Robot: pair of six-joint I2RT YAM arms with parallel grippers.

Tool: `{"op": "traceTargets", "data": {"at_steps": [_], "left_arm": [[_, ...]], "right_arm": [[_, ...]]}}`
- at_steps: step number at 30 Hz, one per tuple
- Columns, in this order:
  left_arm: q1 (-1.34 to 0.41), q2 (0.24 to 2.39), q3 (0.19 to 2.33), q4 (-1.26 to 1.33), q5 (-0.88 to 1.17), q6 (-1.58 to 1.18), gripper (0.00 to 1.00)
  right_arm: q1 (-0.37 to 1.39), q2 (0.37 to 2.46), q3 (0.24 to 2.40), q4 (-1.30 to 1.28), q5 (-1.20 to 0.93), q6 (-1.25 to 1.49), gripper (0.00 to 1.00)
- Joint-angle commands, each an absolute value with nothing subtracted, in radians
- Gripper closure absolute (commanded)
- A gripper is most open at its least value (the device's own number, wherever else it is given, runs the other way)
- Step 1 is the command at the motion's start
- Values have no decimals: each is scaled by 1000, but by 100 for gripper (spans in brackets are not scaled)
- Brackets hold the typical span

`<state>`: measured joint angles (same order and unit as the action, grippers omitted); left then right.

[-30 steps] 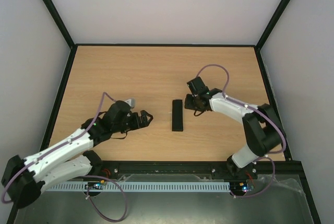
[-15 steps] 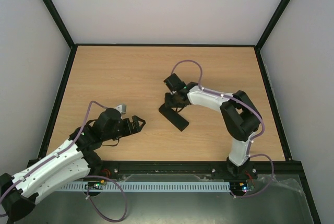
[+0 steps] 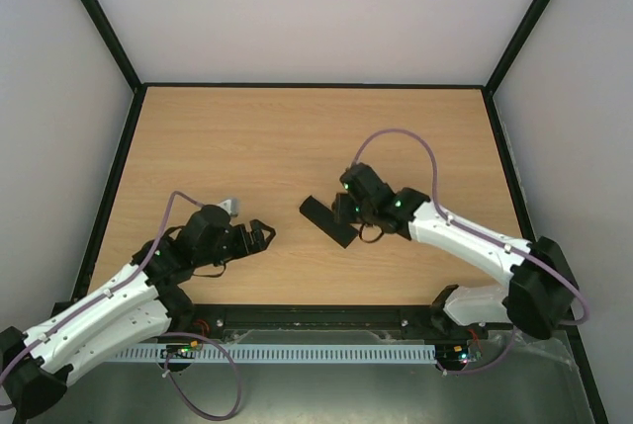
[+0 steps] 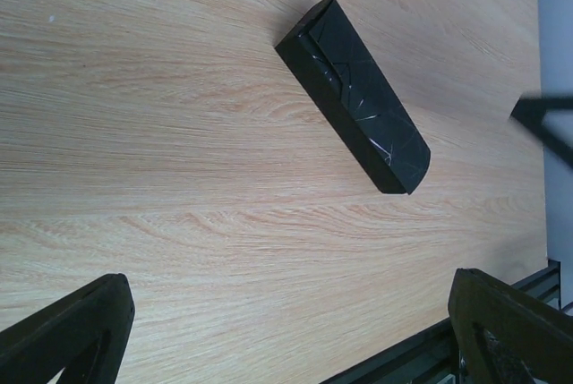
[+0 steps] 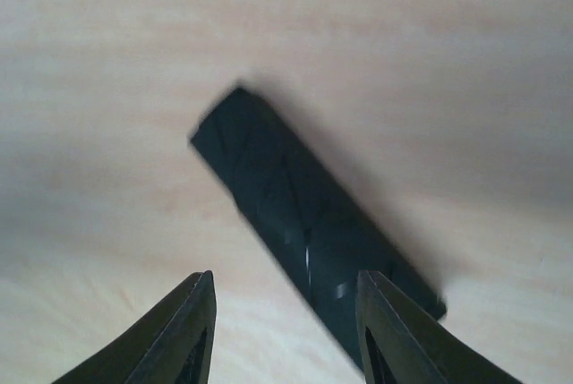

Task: Organize the sunglasses
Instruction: Adjust the sunglasses case at the center of the board.

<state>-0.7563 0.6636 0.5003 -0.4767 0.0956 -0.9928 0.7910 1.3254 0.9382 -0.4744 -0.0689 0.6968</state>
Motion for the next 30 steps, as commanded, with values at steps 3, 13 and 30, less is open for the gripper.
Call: {"op": "traceTargets", "data": {"at_steps": [3, 13, 30], "left_arm": [[-755, 715, 512, -431, 94, -989, 1], [-756, 729, 537, -425, 95, -980, 1], [-756, 683, 538, -473, 83, -990, 1]], "right_arm": [[946, 1263, 762, -488, -84, 862, 49], [1006, 1417, 730, -506, 32, 884, 45], [882, 1556, 807, -473, 168, 803, 47]]}}
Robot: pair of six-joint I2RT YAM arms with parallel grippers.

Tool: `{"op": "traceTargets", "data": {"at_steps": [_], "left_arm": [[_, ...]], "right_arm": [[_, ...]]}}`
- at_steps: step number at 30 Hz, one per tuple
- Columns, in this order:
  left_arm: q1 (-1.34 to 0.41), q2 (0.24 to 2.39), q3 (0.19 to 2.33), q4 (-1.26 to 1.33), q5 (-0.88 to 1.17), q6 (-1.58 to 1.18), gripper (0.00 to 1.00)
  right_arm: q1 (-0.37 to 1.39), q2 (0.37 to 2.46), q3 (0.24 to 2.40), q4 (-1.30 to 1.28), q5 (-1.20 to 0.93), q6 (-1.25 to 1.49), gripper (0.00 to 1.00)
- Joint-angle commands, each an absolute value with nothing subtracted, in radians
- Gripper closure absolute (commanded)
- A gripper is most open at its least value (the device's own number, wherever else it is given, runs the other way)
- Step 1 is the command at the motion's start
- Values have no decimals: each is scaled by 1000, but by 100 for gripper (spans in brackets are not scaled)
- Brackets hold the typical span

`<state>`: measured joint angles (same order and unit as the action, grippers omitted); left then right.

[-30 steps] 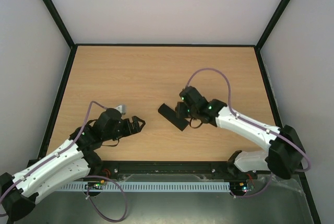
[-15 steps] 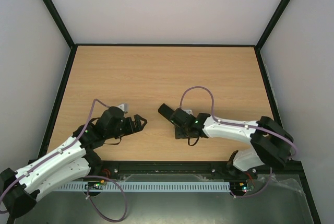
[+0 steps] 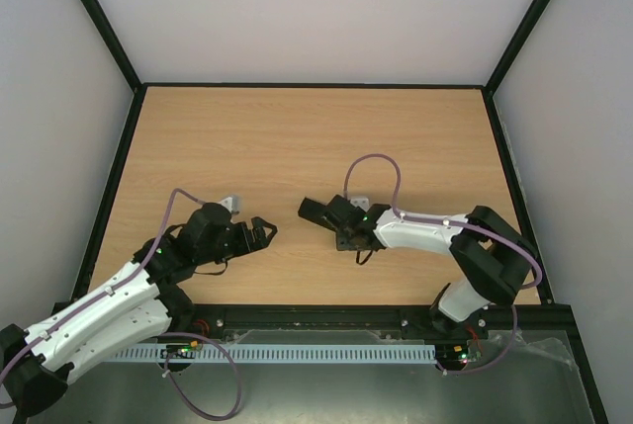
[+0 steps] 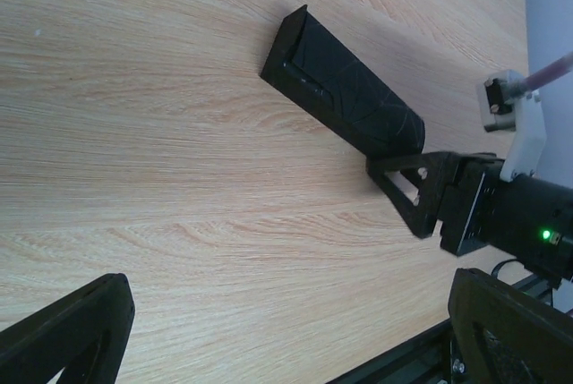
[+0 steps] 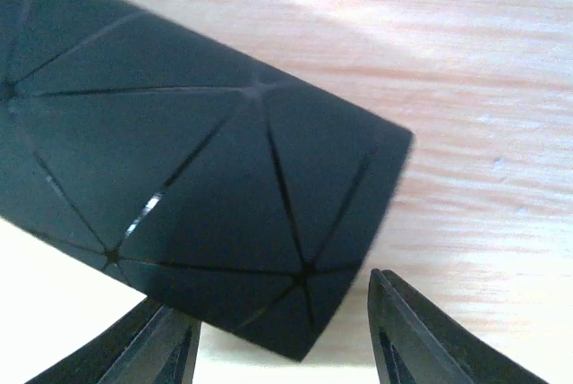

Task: Organize the sunglasses
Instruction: Adjust the sunglasses case at the center of the board, then reset both arms

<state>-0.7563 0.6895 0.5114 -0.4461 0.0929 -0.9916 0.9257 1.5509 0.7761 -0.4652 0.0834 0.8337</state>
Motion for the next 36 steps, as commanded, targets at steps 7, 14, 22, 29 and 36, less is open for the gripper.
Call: {"op": "traceTargets", "data": {"at_steps": [7, 14, 22, 29, 36], "left_arm": [[-755, 693, 536, -467, 69, -991, 1], [-755, 740, 571, -487, 15, -983, 1], [-749, 717, 591, -402, -146, -923, 1], [-662, 824, 625, -192, -462, -726, 1], [-359, 871, 464, 144, -426, -413, 1]], "right_arm": [[840, 1561, 841, -463, 177, 757, 47], [827, 1512, 827, -468, 102, 752, 46], [819, 1148, 826, -594, 258, 774, 1], [565, 1096, 781, -346, 251, 579, 1], [296, 1133, 660, 4, 385, 510, 1]]}}
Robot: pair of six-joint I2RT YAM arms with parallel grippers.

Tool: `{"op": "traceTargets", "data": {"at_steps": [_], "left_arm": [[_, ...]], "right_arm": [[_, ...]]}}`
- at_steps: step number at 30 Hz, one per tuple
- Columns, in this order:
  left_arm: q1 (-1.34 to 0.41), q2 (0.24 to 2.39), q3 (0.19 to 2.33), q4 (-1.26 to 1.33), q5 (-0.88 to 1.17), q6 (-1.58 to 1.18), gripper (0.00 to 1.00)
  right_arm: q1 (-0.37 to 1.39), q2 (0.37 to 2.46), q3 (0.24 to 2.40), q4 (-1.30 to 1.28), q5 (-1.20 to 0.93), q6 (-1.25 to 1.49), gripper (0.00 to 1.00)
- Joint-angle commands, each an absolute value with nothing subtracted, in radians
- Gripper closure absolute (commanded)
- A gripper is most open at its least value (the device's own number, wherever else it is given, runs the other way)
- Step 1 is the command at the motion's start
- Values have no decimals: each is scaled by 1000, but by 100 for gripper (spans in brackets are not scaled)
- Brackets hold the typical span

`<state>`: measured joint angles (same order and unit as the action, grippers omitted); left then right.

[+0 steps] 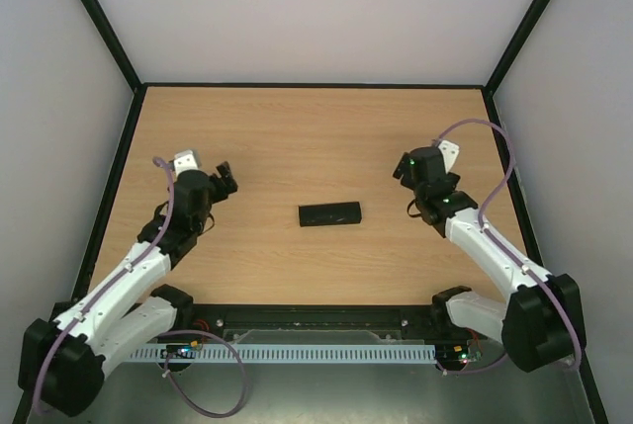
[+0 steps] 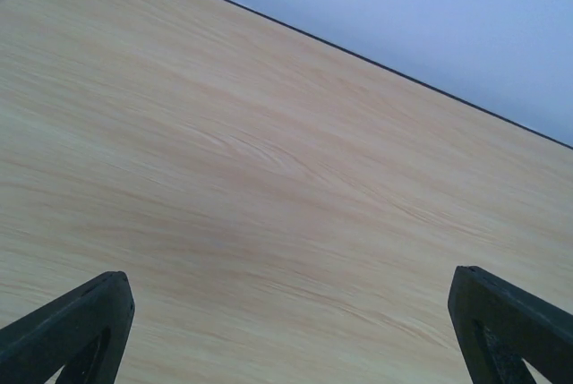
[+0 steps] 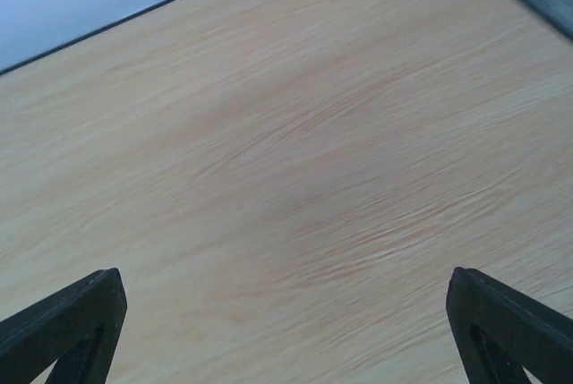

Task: Organize the sunglasses
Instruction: Reset both arms

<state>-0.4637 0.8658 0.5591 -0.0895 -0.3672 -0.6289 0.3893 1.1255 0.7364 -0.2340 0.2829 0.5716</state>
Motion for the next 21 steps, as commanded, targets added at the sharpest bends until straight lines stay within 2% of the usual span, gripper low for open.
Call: {"op": "traceTargets", "data": {"at_steps": [1, 6, 12, 18, 21], "left_arm": [[-332, 873, 427, 202, -442, -375, 1], [-215, 936, 284, 453, -465, -320, 1], [-115, 1065, 302, 604, -455, -253, 1], [-32, 1233, 229, 905, -264, -173, 0], [-12, 1294, 236, 947, -250, -170, 1]], "right_arm": [[275, 1134, 636, 54, 408, 503, 1], [225, 1178, 532, 309, 526, 438, 2], [212, 1279, 453, 568, 678, 315, 1], [150, 1343, 375, 782, 677, 357, 1], [146, 1412, 369, 834, 701, 365, 1]]}}
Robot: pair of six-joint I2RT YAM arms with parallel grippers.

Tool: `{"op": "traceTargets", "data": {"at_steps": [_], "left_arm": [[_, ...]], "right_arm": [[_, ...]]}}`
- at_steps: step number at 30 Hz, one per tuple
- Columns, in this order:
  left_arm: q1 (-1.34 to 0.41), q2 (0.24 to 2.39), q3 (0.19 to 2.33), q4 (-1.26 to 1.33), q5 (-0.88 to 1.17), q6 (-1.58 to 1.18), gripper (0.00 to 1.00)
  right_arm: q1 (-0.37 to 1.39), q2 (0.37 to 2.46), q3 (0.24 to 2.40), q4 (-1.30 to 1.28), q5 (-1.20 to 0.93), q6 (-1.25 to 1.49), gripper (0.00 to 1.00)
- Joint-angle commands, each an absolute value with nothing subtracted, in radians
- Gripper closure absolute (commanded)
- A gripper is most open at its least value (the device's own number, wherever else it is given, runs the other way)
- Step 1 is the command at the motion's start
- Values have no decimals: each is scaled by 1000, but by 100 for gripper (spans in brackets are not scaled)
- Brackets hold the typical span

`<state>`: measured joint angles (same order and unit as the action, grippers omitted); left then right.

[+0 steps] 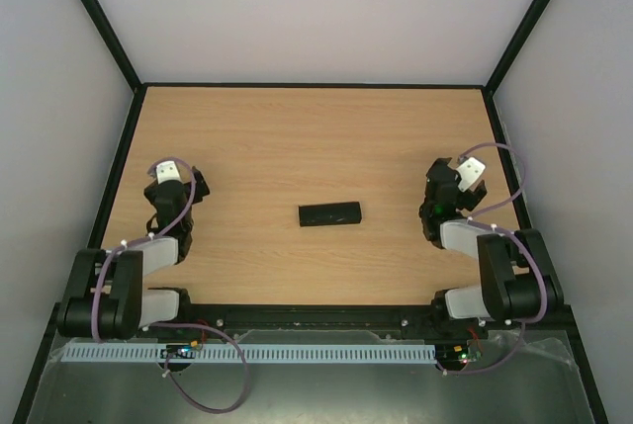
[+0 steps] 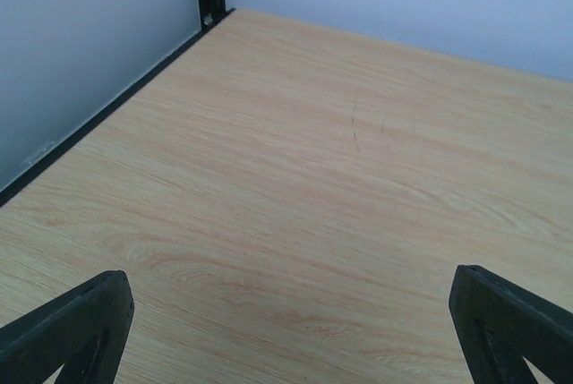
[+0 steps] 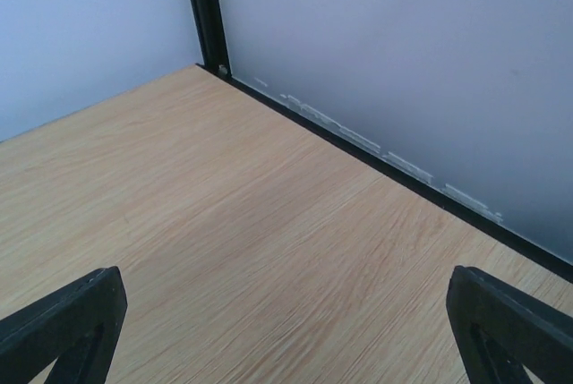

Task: Organize the sunglasses
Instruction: Reset both arms

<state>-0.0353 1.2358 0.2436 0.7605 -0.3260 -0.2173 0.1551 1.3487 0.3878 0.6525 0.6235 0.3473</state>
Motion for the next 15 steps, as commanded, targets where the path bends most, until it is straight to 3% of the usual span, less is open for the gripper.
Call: {"op": "traceTargets", "data": {"at_steps": [1, 11, 15], "left_arm": [[-10, 1303, 243, 952, -241, -163, 0], [26, 1452, 272, 1131, -202, -146, 1], [14, 1480, 286, 1128, -176, -116, 1]], "right_arm": [[144, 1429, 361, 867, 702, 355, 1], [96, 1469, 274, 1124, 664, 294, 1], [93, 1481, 302, 1083, 631, 283, 1]]}}
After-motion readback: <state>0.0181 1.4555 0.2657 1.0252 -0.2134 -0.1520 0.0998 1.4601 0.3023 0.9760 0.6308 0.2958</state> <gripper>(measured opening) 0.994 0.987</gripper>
